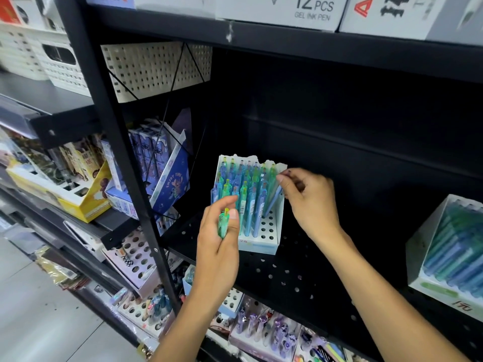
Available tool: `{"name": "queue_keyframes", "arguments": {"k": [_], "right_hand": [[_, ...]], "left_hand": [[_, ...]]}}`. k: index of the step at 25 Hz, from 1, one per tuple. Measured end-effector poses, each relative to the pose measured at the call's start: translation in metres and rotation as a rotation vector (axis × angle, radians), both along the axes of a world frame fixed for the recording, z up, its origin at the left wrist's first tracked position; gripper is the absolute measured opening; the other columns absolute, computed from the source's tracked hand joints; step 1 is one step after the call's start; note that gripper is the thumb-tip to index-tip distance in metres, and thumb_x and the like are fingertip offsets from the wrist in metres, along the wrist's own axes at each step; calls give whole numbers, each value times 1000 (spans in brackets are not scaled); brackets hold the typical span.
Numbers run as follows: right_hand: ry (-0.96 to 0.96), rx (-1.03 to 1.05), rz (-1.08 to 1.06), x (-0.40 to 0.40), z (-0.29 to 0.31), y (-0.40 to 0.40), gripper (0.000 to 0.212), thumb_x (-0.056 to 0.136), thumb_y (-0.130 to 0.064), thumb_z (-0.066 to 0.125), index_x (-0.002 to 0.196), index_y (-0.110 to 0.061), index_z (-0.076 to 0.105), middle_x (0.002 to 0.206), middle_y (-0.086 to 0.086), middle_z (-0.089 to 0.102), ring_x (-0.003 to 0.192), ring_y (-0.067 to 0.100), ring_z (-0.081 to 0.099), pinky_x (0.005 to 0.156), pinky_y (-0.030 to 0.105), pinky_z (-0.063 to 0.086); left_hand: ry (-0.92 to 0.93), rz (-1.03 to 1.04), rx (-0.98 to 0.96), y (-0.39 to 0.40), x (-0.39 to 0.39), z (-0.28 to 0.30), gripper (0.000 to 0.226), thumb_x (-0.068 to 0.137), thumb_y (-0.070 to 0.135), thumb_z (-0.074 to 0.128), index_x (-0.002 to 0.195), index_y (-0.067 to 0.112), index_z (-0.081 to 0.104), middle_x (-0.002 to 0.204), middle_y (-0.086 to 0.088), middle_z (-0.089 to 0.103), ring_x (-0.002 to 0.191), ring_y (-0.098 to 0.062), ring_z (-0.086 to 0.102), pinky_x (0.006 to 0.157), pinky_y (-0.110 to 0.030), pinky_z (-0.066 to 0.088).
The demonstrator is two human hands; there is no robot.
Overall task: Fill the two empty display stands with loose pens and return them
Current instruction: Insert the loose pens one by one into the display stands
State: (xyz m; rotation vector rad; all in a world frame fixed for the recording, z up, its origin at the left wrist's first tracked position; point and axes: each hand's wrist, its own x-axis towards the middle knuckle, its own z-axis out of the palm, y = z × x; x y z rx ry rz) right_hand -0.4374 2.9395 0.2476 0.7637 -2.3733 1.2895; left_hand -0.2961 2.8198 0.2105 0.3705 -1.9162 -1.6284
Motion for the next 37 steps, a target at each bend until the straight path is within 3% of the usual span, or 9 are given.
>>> {"name": "queue_keyframes", "arguments": {"k": [6,9,13,15,17,21,28,32,37], "right_hand": [[-50,169,15,-21,9,-17,16,90,-35,71,88,-19,74,71,-5,68,63,15,59,60,31,50],[36,263,15,-13,-1,-15,20,89,-25,73,105,-20,62,88,-7,71,65,6,58,60,20,40],[67,356,-13,-11,4,-12,24,90,-26,70,109,-22,55,98,-11,69,60,-2,53,59,20,37],[116,197,-11,2,9,-6,20,91,-28,69,108,-21,60,97,-13,67,57,-3,47,58,16,34],[127,-82,215,33,12,3,11,90,-20,70,101,-17,68,91,-8,67,66,3,54,61,18,40],[-4,-120,572,80,6,6,16,86,-12,74,100,-6,75,94,1,72,83,18,66,72,29,52],[-150,-508,138,52,18,24,20,93,-13,67,86,-32,72,81,-4,73,71,10,68,63,25,56],[-129,-325,-12,25,4,17,16,93,-22,68,83,-35,69,79,-11,73,74,11,71,74,43,61],[-90,-41,-27,20,-20,1,14,94,-26,66,89,-14,71,79,-10,71,74,6,68,75,36,58]], "left_hand": [[49,42,-21,8,4,3,37,100,44,42,136,51,37,142,20,39,128,15,36,102,-18,33],[116,83,-38,9,5,5,50,101,43,43,144,57,22,154,20,27,141,3,28,113,-32,29],[94,58,-50,12,4,9,65,103,25,47,147,57,13,159,25,15,144,12,12,119,-34,17],[83,48,-75,12,3,13,77,102,10,49,150,55,8,160,29,8,146,11,5,121,-35,11],[86,35,-125,12,1,15,85,98,4,48,153,50,2,162,29,0,147,10,-3,122,-36,5],[120,-36,-252,17,-6,13,77,95,40,41,156,41,-7,163,24,-8,148,4,-13,123,-43,2],[-38,17,-402,-1,-5,-3,119,77,41,81,153,48,-11,161,26,-17,148,1,-19,122,-44,-2],[-138,25,-157,-17,-10,-27,119,75,42,82,154,47,-8,163,22,-8,149,1,-7,120,-35,9],[-222,1,-47,-27,-16,-46,111,83,32,79,155,44,-5,165,13,10,151,-8,10,121,-40,18]]}}
